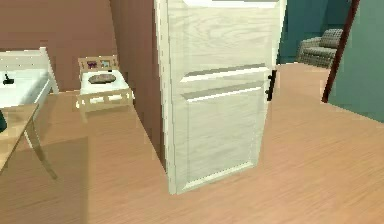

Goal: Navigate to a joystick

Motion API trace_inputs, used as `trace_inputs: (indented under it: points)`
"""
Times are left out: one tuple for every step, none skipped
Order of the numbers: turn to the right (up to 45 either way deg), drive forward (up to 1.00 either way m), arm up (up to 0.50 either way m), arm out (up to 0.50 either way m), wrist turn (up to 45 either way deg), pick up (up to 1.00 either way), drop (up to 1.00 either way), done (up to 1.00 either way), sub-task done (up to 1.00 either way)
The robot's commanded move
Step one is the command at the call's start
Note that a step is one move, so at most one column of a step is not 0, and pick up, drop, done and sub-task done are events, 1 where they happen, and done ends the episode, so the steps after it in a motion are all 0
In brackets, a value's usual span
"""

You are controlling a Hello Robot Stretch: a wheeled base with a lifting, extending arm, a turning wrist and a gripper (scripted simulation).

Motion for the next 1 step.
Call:
trace_inputs:
  points:
    - [-21.0,0.0,0.0,0.0,0.0,0.0,0.0,0.0,0.0]
